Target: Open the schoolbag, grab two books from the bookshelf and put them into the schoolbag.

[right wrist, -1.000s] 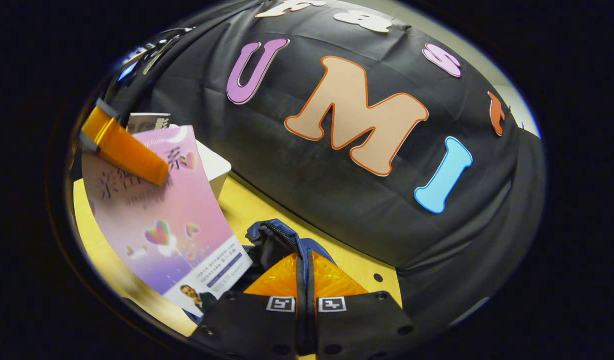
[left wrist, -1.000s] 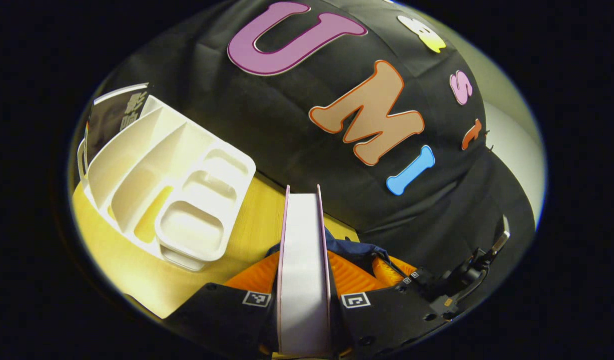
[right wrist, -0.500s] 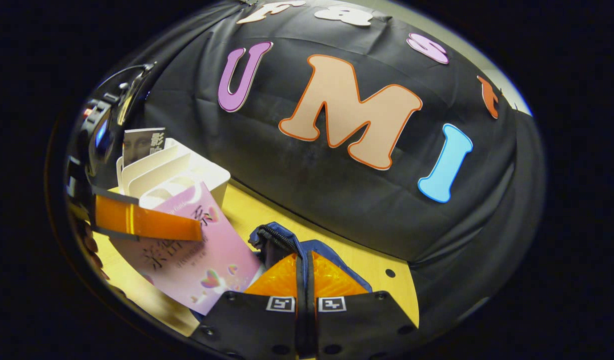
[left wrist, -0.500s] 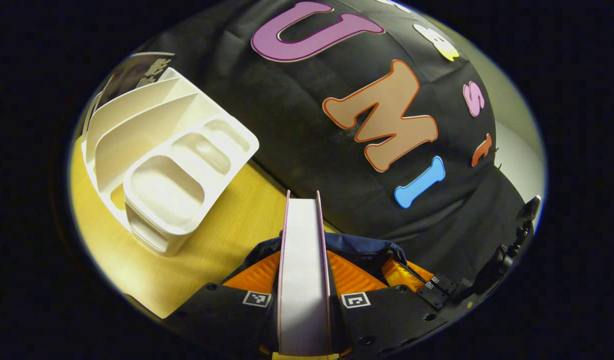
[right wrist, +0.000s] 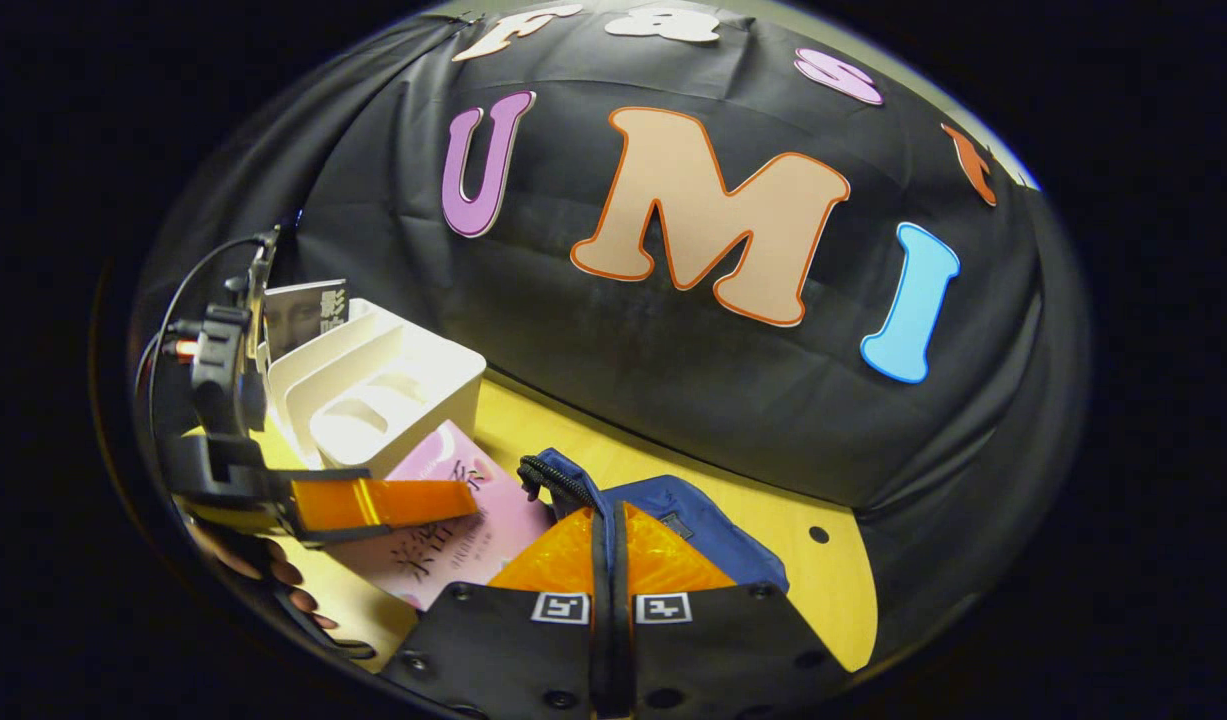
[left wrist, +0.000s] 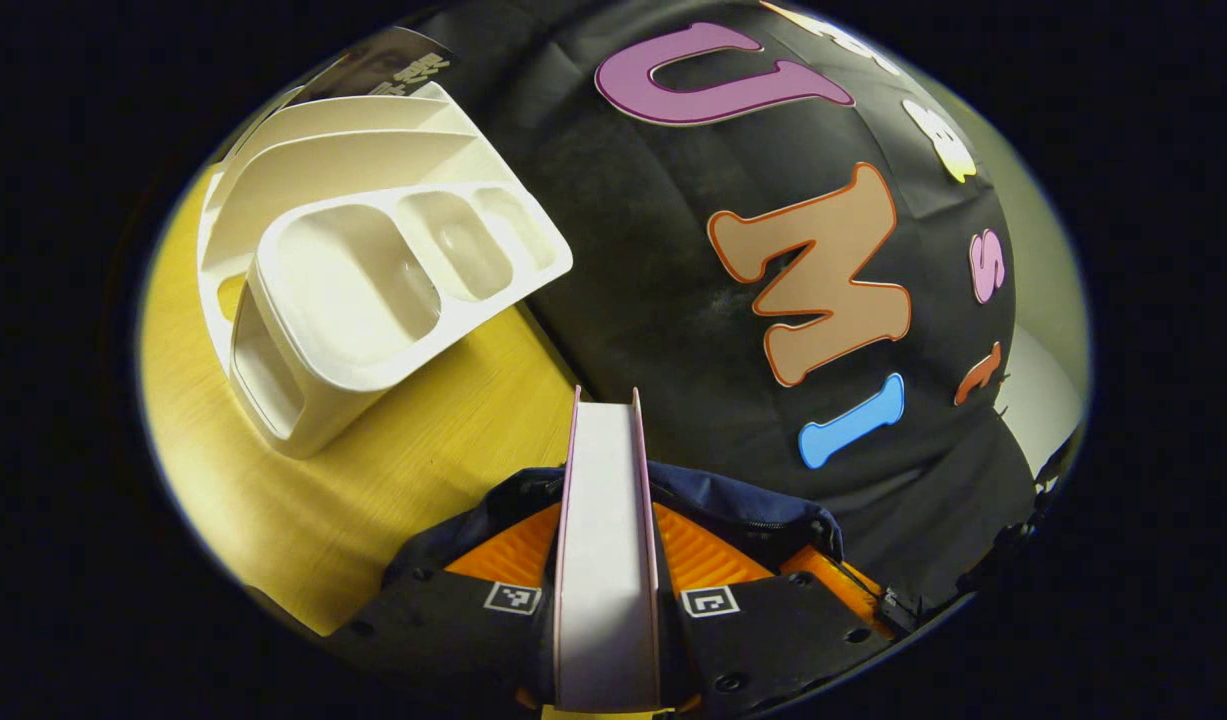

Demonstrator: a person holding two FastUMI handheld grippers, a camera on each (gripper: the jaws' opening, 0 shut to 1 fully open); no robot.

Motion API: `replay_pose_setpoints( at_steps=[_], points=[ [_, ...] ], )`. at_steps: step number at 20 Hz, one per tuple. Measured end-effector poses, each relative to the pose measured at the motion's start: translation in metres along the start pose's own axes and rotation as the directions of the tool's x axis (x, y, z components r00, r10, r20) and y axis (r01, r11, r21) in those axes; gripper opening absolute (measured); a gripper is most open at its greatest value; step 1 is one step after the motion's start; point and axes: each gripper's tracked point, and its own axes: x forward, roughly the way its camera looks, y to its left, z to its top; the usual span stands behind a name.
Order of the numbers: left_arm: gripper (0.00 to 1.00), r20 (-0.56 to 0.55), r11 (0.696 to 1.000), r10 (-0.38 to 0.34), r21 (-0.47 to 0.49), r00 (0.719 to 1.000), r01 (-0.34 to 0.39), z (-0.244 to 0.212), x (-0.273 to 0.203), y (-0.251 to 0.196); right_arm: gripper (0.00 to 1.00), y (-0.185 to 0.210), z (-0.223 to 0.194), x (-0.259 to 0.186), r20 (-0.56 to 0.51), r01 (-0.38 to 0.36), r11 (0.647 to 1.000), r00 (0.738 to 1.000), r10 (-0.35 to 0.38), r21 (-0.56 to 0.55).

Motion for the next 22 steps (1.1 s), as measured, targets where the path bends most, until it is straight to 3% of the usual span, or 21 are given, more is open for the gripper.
replay_pose_setpoints(
  at_steps=[15, 18, 22],
  points=[
    [0.39, -0.072, 0.998, -0.031, -0.063, 0.997, 0.027, -0.075, 0.065, -0.003, 0.03, 0.027, 0.000, -0.020, -0.010, -0.144, 0.990, 0.990, 0.144, 0.007],
    [0.36, -0.090, 0.999, -0.028, -0.044, 0.996, 0.024, -0.080, 0.075, -0.003, 0.03, 0.027, 0.000, -0.021, -0.009, -0.149, 0.989, 0.989, 0.149, 0.003],
    [0.41, -0.140, 0.999, 0.000, 0.049, 0.990, 0.007, -0.089, 0.070, 0.001, 0.03, 0.018, -0.002, -0.014, -0.016, -0.133, 0.991, 0.991, 0.133, 0.025]
  ],
)
